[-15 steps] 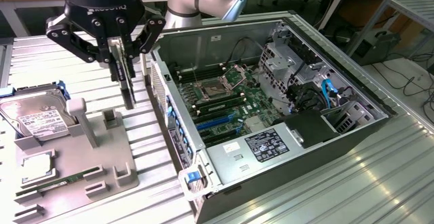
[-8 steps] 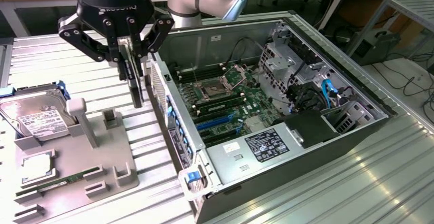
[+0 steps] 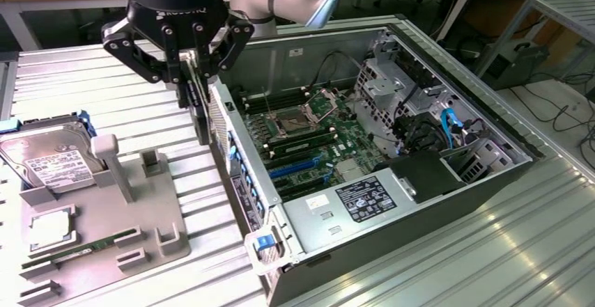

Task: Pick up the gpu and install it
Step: 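Pick up the gpu and move the gpu toward the slot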

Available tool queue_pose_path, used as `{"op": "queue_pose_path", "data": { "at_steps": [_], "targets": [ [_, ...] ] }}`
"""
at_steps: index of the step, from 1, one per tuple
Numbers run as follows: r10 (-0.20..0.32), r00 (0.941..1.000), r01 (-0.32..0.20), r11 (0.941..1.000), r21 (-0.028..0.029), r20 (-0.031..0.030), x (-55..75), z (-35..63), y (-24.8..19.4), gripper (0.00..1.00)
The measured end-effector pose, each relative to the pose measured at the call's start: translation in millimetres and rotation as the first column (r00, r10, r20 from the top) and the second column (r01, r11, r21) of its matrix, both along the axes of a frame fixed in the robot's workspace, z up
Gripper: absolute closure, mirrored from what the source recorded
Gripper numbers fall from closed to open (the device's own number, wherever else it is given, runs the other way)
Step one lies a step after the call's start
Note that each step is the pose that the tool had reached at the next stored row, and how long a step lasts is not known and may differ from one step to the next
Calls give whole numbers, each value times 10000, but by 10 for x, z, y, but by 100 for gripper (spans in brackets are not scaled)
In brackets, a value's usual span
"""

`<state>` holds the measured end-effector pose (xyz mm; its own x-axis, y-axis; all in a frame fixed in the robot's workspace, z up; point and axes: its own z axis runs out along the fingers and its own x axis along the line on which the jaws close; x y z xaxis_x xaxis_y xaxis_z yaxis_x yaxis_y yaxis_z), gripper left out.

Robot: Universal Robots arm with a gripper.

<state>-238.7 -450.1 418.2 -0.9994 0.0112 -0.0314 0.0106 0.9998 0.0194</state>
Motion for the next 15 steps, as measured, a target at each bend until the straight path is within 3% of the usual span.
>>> {"op": "queue_pose_path", "data": {
  "at_steps": [15],
  "targets": [
    [0,10000,0,10000,-1,3,374,-13,0,72]
  ]
}}
